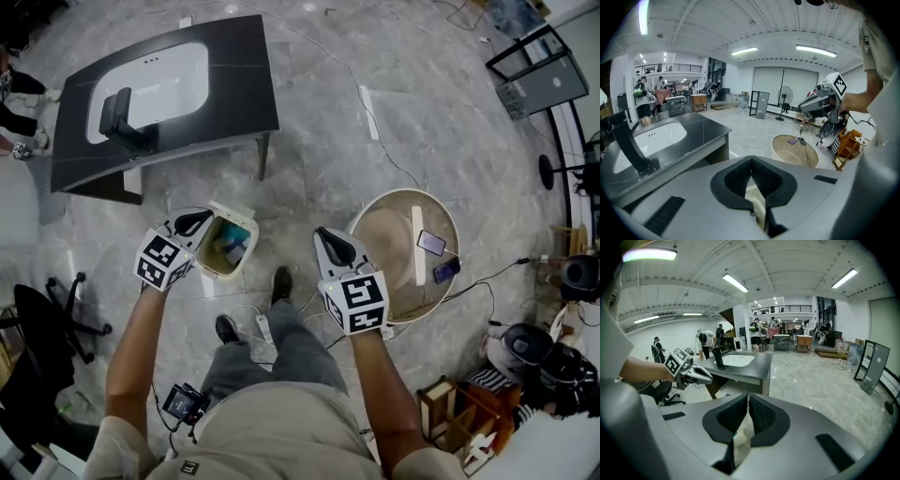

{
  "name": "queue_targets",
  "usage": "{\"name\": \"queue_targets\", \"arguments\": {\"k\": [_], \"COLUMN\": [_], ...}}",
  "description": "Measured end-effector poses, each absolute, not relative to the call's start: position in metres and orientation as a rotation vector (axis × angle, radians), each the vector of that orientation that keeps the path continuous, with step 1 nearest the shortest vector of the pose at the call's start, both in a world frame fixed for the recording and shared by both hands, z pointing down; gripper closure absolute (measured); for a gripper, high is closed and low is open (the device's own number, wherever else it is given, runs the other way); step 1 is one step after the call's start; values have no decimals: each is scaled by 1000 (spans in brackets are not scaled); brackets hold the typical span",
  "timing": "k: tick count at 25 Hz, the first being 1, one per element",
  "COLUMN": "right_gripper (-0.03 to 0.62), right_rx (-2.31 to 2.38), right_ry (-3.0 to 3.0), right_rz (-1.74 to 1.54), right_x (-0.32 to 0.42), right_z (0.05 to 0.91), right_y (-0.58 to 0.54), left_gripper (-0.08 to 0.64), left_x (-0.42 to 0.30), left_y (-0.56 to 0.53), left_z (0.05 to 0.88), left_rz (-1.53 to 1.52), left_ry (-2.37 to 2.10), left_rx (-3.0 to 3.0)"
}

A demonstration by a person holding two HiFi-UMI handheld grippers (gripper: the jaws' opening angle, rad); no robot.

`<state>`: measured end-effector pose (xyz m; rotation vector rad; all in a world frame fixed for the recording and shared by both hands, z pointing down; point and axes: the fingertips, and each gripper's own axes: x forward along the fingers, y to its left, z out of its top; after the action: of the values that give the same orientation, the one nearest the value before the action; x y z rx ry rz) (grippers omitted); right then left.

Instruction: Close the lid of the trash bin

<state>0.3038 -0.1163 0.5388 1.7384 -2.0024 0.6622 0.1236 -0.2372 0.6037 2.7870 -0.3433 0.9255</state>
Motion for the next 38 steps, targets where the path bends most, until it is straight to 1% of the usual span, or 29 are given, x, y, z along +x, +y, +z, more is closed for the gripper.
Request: {"name": "queue_targets", "arguments": {"k": [7, 19, 21, 23, 25, 29, 38], "right_gripper": [565, 565, 565, 565, 565, 565, 565], "right_rx": [1714, 1645, 1636, 1628, 1622, 1611, 1587], "right_ry": [-1975, -1945, -1939, -1933, -1926, -1919, -1916], "right_rz": [717, 787, 800, 812, 822, 833, 844], "right_x": [313, 315, 315, 315, 314, 310, 296], "right_z": [586, 647, 655, 663, 669, 678, 684], "right_y": [-119, -118, -115, -111, -109, -107, -106], "left_gripper": [545, 543, 529, 474, 456, 456, 472], "left_x": [136, 149, 150, 152, 153, 152, 148], "left_y": [-244, -253, -256, -258, -259, -258, -256], "left_z": [683, 785, 796, 806, 816, 833, 835], "left_rz": [1003, 1095, 1100, 1108, 1120, 1148, 1200], "left_ry": [-324, -318, -338, -352, -355, -369, -362], "left_rx": [2689, 2535, 2519, 2506, 2491, 2470, 2506]}}
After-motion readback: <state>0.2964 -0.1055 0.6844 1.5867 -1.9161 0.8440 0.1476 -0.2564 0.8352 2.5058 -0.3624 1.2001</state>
